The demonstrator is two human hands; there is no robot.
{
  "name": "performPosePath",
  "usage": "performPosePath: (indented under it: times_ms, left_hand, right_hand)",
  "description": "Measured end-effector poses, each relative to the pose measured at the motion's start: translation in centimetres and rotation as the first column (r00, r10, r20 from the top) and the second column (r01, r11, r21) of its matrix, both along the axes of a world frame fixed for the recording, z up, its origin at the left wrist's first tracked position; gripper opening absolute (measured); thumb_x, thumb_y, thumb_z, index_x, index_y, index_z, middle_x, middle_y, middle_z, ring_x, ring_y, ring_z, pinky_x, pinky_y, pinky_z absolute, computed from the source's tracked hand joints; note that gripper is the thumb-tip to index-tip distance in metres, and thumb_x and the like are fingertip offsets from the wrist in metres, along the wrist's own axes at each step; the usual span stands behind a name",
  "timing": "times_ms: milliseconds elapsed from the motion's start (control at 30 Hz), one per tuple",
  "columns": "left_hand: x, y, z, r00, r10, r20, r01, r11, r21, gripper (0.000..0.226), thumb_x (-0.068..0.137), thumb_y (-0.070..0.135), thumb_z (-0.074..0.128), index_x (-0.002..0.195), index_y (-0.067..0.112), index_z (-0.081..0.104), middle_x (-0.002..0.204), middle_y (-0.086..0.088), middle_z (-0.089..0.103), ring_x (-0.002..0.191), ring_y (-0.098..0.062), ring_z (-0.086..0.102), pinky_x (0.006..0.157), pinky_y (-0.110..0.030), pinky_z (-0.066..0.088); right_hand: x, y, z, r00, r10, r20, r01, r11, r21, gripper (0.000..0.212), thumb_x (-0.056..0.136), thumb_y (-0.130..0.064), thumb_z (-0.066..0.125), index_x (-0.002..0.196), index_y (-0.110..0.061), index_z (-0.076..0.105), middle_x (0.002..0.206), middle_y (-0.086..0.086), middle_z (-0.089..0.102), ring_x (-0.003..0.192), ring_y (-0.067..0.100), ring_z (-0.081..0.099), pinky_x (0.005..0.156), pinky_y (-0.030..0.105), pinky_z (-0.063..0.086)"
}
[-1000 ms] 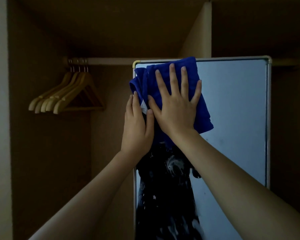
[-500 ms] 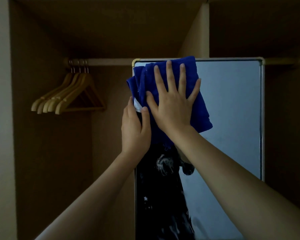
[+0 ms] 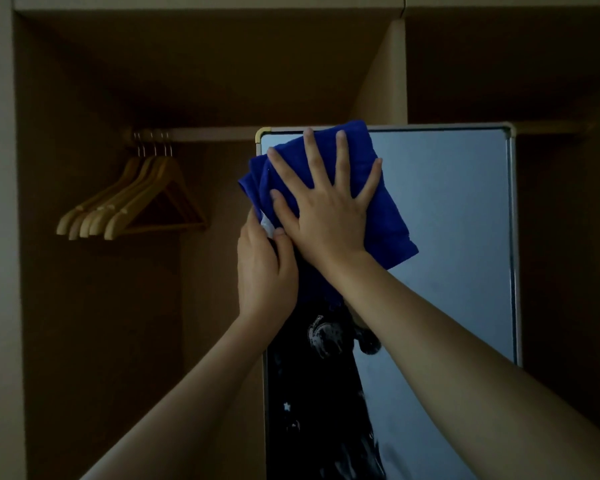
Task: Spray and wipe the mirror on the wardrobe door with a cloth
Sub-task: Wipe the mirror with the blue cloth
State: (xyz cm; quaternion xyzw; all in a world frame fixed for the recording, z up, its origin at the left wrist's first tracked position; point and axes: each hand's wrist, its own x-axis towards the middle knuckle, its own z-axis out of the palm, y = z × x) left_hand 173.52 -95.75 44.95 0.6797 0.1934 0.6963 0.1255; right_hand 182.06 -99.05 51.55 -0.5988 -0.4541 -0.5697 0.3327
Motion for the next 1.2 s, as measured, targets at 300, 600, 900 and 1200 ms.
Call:
performPosePath:
  times_ms: [300, 600, 900, 1200]
  left_hand:
    - [0.2, -0.9, 0.1, 0.997, 0.074, -0.029, -0.075, 0.996, -0.039, 0.061, 0.103, 0.040, 0.036, 0.154, 0.014, 0.018, 0.155, -0.002, 0.032, 0.140, -0.014, 0.031, 0.105, -0.024, 0.027]
    - [0.3, -1.7, 0.3, 0.998, 0.064, 0.020, -0.063, 0.997, -0.035, 0.058, 0.102, 0.049, 0.023, 0.150, 0.017, 0.029, 0.146, -0.002, 0.044, 0.132, -0.014, 0.043, 0.109, -0.034, 0.036]
    - [0.8, -1.9, 0.6, 0.990, 0.041, 0.132, -0.029, 0.996, -0.088, 0.070, 0.089, 0.065, 0.019, 0.138, 0.020, 0.039, 0.125, 0.000, 0.058, 0.112, -0.015, 0.057, 0.094, -0.046, 0.050]
    - [2.4, -2.5, 0.7, 0.973, 0.200, 0.112, -0.183, 0.972, -0.144, 0.057, 0.103, 0.045, 0.029, 0.150, 0.013, 0.026, 0.149, -0.008, 0.041, 0.137, -0.023, 0.038, 0.108, -0.038, 0.034]
  right_hand:
    - [2.5, -1.5, 0.3, 0.992, 0.010, -0.124, -0.002, 0.998, 0.060, 0.056, 0.098, -0.059, 0.019, 0.151, -0.045, 0.014, 0.163, -0.001, 0.008, 0.149, 0.035, 0.000, 0.109, 0.070, -0.005]
    - [-0.2, -0.6, 0.8, 0.985, 0.049, -0.166, -0.043, 0.998, 0.041, 0.056, 0.098, -0.059, 0.013, 0.152, -0.044, 0.005, 0.163, 0.000, 0.002, 0.148, 0.036, -0.007, 0.107, 0.072, -0.010]
    - [-0.2, 0.0, 0.3, 0.997, 0.055, -0.060, -0.056, 0.998, -0.017, 0.056, 0.098, -0.061, 0.019, 0.151, -0.045, 0.009, 0.163, -0.003, 0.004, 0.149, 0.032, -0.005, 0.108, 0.066, -0.014]
    - [5.8, -3.4, 0.2, 0.989, 0.039, -0.143, -0.036, 0.999, 0.026, 0.055, 0.098, -0.060, 0.018, 0.151, -0.046, 0.011, 0.163, -0.004, 0.005, 0.149, 0.031, -0.005, 0.109, 0.068, -0.009]
